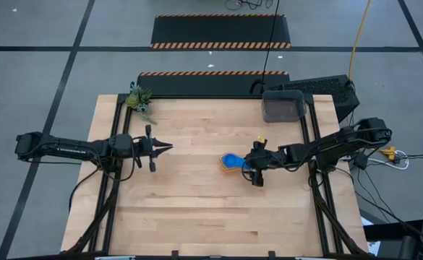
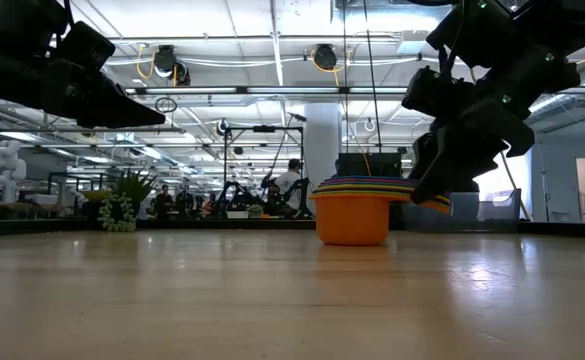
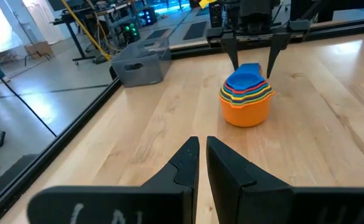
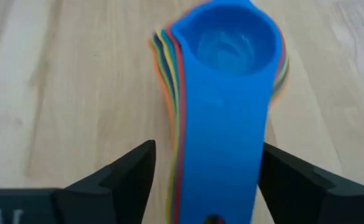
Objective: Nest measuring cups in basket
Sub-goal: Put the stack of measuring cups into the black bin
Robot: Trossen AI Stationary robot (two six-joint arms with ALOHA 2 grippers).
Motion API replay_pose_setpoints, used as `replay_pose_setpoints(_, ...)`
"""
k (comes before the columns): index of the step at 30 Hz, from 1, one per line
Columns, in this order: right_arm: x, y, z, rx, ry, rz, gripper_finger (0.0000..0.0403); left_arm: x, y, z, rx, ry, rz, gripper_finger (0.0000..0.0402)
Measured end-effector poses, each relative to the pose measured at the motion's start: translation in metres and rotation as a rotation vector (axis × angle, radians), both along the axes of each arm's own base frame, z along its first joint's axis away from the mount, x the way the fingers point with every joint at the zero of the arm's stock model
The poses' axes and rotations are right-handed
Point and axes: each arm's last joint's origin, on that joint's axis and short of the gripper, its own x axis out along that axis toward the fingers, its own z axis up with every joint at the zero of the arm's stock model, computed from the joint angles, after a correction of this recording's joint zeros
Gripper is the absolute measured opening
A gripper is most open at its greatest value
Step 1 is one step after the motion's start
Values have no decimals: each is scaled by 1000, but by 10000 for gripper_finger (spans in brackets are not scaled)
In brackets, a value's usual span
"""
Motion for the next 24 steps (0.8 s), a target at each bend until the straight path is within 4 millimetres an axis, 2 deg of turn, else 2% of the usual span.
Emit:
replay_pose_setpoints(5,-3,-1,-5,-60,52,-43,249,0,0,0,0,0,0,35)
replay_pose_setpoints(15,2,2,-18,-65,78,-33,284,0,0,0,-2,0,1,35)
replay_pose_setpoints(24,3,2,-21,-77,87,-21,252,0,0,0,-6,-1,3,35)
